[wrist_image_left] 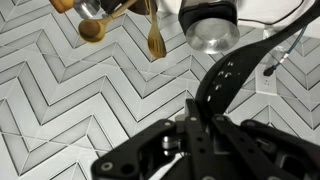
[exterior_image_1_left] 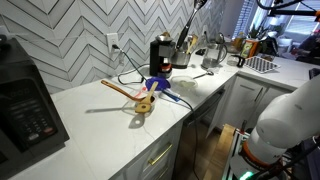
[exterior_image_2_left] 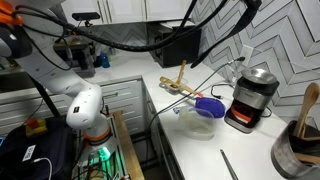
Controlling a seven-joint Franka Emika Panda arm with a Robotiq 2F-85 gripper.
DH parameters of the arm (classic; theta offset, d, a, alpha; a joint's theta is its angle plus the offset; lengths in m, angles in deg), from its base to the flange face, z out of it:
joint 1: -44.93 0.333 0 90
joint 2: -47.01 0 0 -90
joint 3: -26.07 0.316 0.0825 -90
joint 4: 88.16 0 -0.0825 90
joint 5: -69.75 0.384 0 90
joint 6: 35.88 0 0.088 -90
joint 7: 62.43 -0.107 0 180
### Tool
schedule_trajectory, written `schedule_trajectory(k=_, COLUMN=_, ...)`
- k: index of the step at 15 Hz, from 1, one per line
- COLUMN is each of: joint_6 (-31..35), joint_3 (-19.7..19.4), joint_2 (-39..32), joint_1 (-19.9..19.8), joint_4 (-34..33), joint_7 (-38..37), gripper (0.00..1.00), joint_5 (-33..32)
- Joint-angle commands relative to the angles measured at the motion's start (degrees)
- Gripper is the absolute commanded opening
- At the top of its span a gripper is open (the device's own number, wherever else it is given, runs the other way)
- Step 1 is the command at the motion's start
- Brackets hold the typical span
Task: Remove the black serving spoon from the utensil holder
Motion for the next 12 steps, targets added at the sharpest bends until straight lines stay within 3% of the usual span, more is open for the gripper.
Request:
schedule_trajectory(k=1, joint_6=-0.1, joint_3=-1.6, joint_2=-0.1, joint_1=2.0, joint_4=-0.6, joint_7=-0.6, gripper=0.06, joint_5=-1.0)
schedule_trajectory(k=8, joint_6=0.0, joint_3=-2.2, joint_2=-1.1, joint_1=1.9, joint_4=-0.9, joint_7=-0.5, gripper=0.06, joint_5=-0.9)
schedule_trajectory(k=9, joint_6=0.0, joint_3=-2.2, joint_2=-1.1, joint_1=1.9, joint_4=-0.9, joint_7=-0.5, gripper=0.01, joint_5=-0.9)
schedule_trajectory(k=12, joint_6=-3.4, joint_3=-0.7, joint_2=-2.0, joint_1=6.5, joint_4=2.1, joint_7=2.0, gripper=0.01, joint_5=3.3)
